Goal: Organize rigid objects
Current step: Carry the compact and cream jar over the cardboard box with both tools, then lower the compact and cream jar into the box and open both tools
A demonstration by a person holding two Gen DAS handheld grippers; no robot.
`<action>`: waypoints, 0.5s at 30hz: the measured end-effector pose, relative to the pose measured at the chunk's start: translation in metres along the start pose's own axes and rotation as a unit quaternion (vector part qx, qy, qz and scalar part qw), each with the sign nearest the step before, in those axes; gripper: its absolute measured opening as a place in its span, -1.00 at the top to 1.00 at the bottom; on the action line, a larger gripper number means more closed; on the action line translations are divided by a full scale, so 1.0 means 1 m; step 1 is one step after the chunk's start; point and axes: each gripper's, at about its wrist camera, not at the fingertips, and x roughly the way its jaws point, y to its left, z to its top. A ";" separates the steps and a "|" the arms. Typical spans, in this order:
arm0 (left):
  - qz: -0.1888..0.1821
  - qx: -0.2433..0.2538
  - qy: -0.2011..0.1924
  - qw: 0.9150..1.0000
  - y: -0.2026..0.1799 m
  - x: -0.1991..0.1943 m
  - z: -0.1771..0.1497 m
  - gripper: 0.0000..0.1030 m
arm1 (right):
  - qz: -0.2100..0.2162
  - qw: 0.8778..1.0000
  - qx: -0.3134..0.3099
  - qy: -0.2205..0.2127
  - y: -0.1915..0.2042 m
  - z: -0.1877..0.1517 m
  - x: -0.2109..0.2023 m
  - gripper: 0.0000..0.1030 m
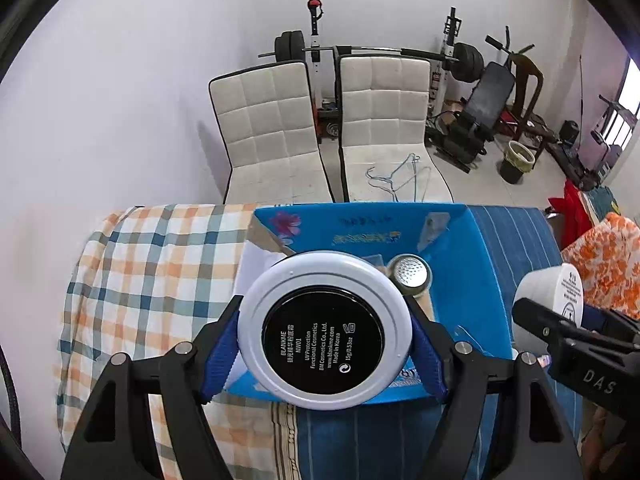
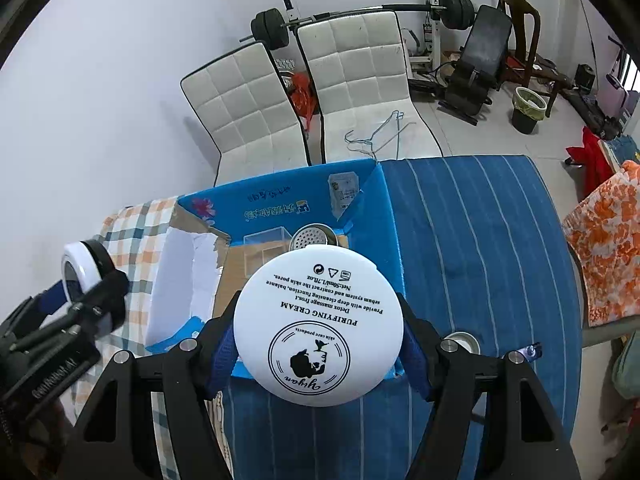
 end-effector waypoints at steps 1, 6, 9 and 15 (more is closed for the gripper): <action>-0.001 -0.002 0.002 1.000 0.003 0.002 0.000 -0.43 | -0.001 1.000 -0.001 0.003 0.002 0.001 0.004 -0.37; -0.003 -0.003 0.024 1.000 0.018 0.028 0.002 -0.43 | -0.013 1.000 -0.009 0.018 0.013 0.004 0.036 -0.37; -0.009 -0.005 0.045 0.999 0.027 0.056 0.002 -0.43 | -0.021 0.999 -0.015 0.036 0.019 0.004 0.070 -0.37; -0.080 -0.062 0.134 0.986 0.049 0.133 0.007 -0.43 | -0.023 0.994 -0.005 0.109 0.018 0.000 0.156 -0.37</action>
